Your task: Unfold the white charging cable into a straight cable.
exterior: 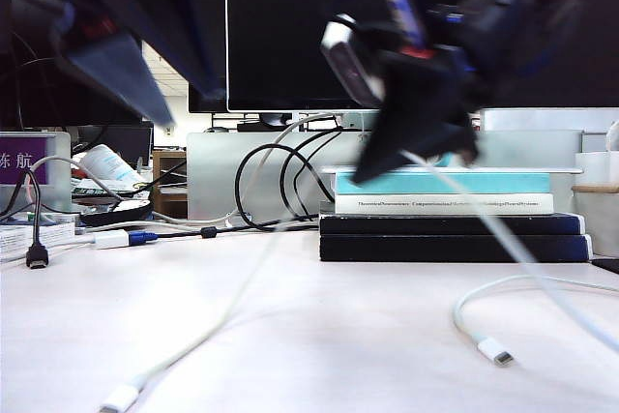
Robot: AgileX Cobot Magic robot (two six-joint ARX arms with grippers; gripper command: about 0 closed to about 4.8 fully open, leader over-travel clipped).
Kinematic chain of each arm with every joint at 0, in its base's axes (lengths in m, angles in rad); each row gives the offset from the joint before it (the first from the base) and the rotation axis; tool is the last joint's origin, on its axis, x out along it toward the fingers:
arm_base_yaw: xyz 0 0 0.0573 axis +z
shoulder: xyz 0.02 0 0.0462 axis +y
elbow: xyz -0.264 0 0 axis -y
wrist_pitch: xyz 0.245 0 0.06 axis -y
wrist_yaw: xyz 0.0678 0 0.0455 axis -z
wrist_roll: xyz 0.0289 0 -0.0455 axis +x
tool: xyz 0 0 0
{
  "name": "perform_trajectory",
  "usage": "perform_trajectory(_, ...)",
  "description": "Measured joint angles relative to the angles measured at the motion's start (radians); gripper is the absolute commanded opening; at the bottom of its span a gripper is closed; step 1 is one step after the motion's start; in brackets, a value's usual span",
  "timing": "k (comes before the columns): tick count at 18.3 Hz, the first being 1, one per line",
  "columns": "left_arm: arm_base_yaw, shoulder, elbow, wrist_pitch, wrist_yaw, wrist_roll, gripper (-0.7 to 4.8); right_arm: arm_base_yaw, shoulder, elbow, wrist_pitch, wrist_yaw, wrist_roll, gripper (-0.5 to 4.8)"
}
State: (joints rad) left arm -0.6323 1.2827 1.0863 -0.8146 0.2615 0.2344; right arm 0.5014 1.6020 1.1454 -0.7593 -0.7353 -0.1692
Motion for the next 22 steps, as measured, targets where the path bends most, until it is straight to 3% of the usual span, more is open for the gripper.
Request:
perform_trajectory(2,0.002,-0.063,0.0,0.002,-0.054,-0.005,4.79,0.032,0.0,0.001,0.15,-0.02,0.064,-0.04)
perform_trajectory(8,0.001,-0.124,0.001,-0.031,-0.056,-0.025,4.79,0.046,0.0,0.002,0.659,-0.133,0.333,-0.04)
perform_trajectory(11,0.001,-0.126,0.001,-0.041,-0.056,-0.029,4.79,0.048,0.052,0.003,0.7,-0.223,0.365,-0.04)
perform_trajectory(15,0.001,-0.127,0.001,-0.042,-0.043,-0.029,4.79,0.072,0.151,0.003,0.709,-0.225,0.402,0.14)
perform_trajectory(16,0.001,-0.127,0.001,-0.041,-0.037,-0.029,4.79,0.089,0.163,0.002,0.725,-0.225,0.406,2.78)
perform_trajectory(17,0.001,-0.127,0.001,-0.042,-0.038,-0.029,4.79,0.103,0.163,0.011,0.762,-0.213,0.405,3.81)
perform_trajectory(19,0.001,-0.128,0.001,-0.039,-0.04,-0.025,4.79,0.079,0.162,0.045,0.742,-0.199,0.406,4.28)
perform_trajectory(20,0.001,-0.128,0.001,-0.037,-0.04,-0.025,4.79,0.056,0.159,0.073,0.691,-0.18,0.406,4.79)
perform_trajectory(22,0.001,-0.128,0.001,-0.024,-0.042,-0.025,4.79,-0.004,0.146,0.146,0.545,-0.15,0.409,4.79)
